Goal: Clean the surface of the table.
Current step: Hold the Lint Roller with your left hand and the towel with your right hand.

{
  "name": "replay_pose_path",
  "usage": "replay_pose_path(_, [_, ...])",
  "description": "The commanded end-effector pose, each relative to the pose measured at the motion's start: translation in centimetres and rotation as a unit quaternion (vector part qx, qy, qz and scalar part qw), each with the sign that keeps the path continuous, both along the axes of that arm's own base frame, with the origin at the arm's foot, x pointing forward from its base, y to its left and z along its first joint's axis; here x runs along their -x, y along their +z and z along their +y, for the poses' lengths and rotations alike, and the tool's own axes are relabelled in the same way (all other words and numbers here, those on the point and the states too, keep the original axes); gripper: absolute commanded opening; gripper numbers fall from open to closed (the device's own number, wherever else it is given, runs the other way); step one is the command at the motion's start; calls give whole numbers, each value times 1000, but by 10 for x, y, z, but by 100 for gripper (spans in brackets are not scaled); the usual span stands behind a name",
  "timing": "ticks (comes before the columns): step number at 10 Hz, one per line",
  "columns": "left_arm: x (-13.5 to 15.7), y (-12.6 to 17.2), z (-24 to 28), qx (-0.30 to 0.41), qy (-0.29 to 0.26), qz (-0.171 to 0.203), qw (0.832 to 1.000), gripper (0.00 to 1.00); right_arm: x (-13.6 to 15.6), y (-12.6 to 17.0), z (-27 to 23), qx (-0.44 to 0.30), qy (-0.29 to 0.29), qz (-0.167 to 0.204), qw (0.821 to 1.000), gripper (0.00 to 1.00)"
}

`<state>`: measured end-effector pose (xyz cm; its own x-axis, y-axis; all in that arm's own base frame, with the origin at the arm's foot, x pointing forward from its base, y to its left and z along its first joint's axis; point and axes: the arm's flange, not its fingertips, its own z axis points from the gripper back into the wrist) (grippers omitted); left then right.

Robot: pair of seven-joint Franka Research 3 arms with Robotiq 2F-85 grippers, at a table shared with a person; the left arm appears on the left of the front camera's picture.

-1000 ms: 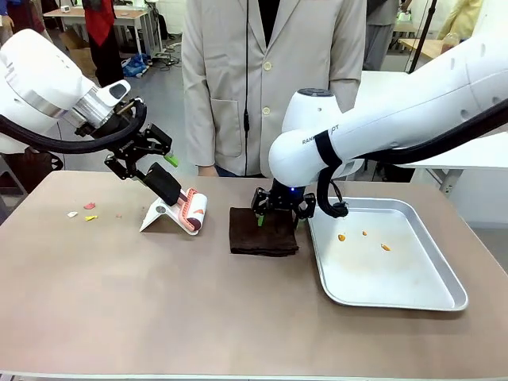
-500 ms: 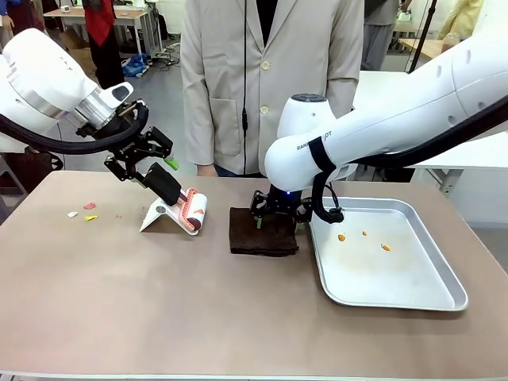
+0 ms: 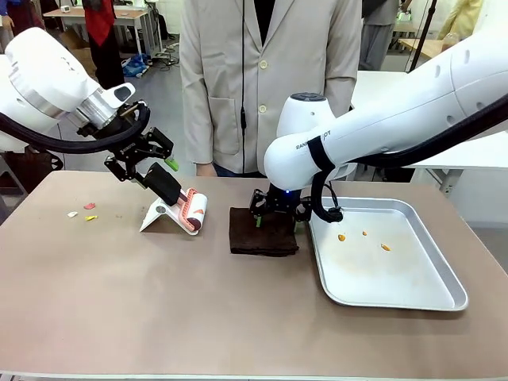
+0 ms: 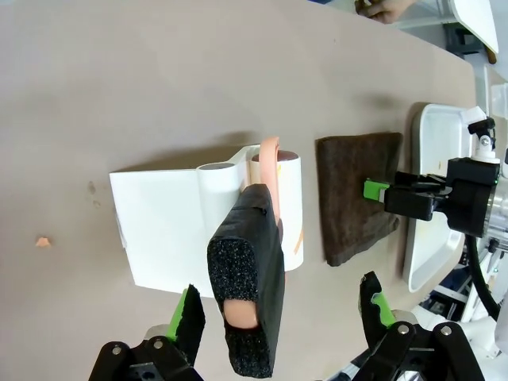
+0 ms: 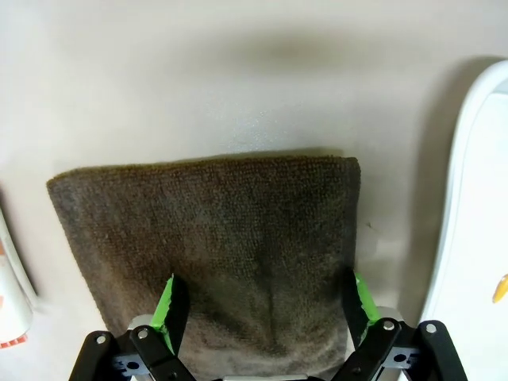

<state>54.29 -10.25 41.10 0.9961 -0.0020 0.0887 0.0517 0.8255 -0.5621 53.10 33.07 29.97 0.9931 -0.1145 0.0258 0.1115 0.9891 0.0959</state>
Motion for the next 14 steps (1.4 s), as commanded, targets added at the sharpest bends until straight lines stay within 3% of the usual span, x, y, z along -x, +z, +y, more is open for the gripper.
replay_pose_path(1, [-4,4,-5,-6,7,11,1000,100,-3,1,5,19,-12,-6,1000,100])
replay_pose_path(2, [-4,5,-6,-6,9,7,1000,67,-3,1,5,18,-11,-2,1000,40])
replay_pose_path(3, [-4,5,-4,-8,8,9,1000,40,-3,1,5,14,-11,1,1000,40])
replay_pose_path(4, [-4,5,-4,-10,7,7,1000,7,-3,0,5,13,-11,3,1000,0])
replay_pose_path(5, [-4,5,-2,-9,8,7,1000,0,-2,0,5,12,-9,4,1000,38])
replay_pose_path(6, [-3,4,1,-7,10,4,1000,0,-2,0,5,12,-7,5,1000,0])
replay_pose_path(14, [-1,5,12,-6,7,-4,1000,0,-3,2,1,0,1,12,1000,0])
